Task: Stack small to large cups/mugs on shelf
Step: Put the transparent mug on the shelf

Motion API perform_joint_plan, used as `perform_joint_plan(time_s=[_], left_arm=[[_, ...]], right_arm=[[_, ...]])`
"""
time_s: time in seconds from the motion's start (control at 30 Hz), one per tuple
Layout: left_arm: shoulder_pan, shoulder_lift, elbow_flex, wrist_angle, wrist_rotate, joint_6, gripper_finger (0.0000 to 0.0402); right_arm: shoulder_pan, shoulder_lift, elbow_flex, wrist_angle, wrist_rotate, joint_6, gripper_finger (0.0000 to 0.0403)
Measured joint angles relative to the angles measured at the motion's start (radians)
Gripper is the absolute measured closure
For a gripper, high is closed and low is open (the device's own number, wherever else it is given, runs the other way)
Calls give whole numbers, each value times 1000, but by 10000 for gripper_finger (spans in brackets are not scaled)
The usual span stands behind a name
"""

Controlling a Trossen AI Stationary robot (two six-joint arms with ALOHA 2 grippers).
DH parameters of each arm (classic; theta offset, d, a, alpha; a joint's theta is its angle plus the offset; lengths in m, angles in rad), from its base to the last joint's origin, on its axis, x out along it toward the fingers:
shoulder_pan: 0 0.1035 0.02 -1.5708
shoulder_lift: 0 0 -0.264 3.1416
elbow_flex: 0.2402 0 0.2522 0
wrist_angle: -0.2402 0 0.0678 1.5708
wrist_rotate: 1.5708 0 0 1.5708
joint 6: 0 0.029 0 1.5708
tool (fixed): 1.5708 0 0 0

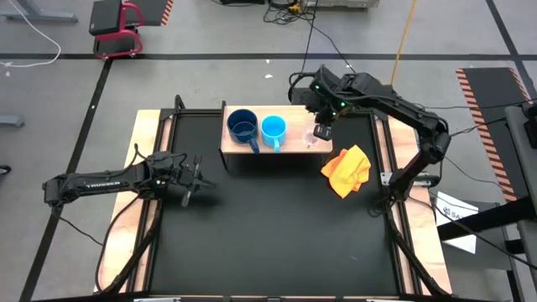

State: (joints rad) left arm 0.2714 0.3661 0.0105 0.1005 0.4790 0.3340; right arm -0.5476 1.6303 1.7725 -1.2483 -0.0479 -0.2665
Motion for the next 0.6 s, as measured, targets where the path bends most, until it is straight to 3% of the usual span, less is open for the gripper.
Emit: perform_joint_plan(time_s=[0.6], left_arm=[[0,0,0,0,2,-1,371]], right_arm=[[0,15,0,-1,-5,-5,403]])
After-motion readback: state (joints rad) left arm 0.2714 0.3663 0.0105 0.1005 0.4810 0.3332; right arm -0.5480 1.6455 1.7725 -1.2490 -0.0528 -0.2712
